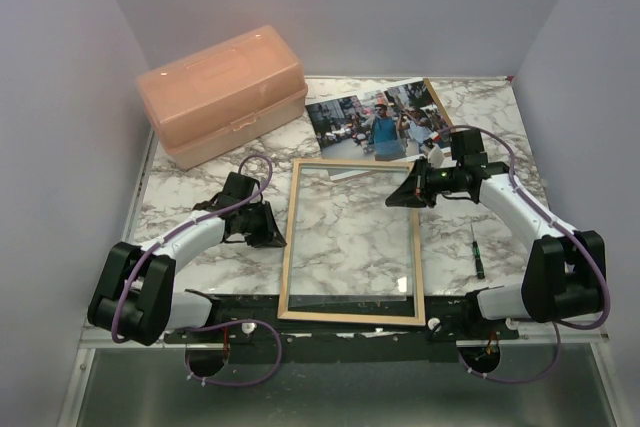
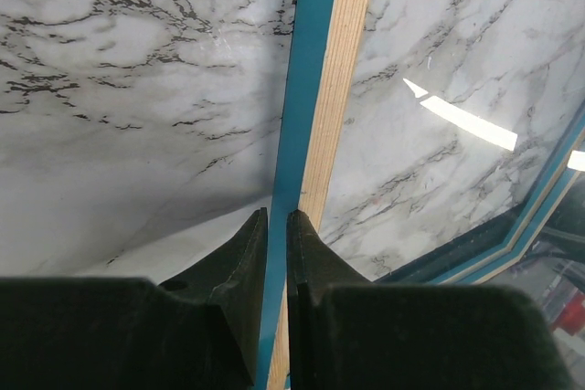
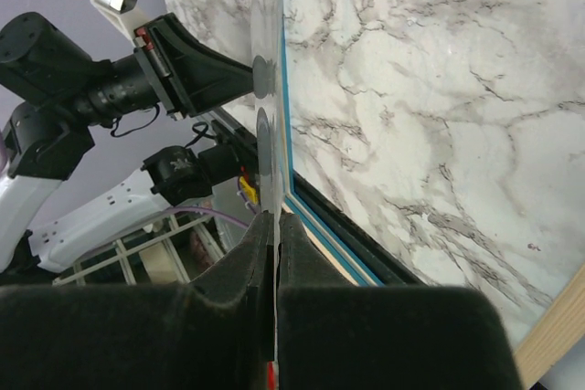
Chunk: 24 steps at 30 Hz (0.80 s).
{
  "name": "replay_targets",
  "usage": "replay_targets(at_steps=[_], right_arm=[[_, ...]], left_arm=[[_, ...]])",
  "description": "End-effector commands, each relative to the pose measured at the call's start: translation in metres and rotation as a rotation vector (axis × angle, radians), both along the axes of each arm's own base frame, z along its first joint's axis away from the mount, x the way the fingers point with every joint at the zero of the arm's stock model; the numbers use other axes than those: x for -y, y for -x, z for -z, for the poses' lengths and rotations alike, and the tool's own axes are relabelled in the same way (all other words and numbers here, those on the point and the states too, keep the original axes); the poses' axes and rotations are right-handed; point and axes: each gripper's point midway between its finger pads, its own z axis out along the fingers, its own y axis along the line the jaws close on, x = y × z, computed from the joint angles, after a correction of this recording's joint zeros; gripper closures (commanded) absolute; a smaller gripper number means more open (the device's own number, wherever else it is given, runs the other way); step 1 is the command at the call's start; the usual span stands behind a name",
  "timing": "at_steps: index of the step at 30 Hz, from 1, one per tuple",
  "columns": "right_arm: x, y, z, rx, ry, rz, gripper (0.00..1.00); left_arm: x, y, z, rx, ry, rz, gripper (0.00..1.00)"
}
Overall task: Put the photo into the frame
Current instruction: Place the photo frame item in the photo frame.
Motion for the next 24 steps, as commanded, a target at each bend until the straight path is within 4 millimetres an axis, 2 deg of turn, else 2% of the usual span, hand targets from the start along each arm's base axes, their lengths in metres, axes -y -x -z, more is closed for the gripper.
replay_targets(at_steps=[1,7,14,24], right_arm=[[0.006,0.016,0.012,-0.06,0.085,-0.03,0.99],[0.004,0.019,0.016,-0.075,0.073,-0.032,0.99],[0.0,0.03,0.012,-0.092,0.012,-0.064,0.99],[-0.011,0.039,-0.018,-0.059,-0.128,-0.103,0.99]], left_arm=[[-0.013,0.008,0.019,-0.033,-0.096,0.006,0.85],[-0.013,0.008,0.019,-0.034,-0.1,0.008,0.85],[-0.013,0.007,0.02,-0.035,-0.106,0.006,0.86],[-0.013,0.008,0.02,-0.035,-0.111,0.005,0.86]])
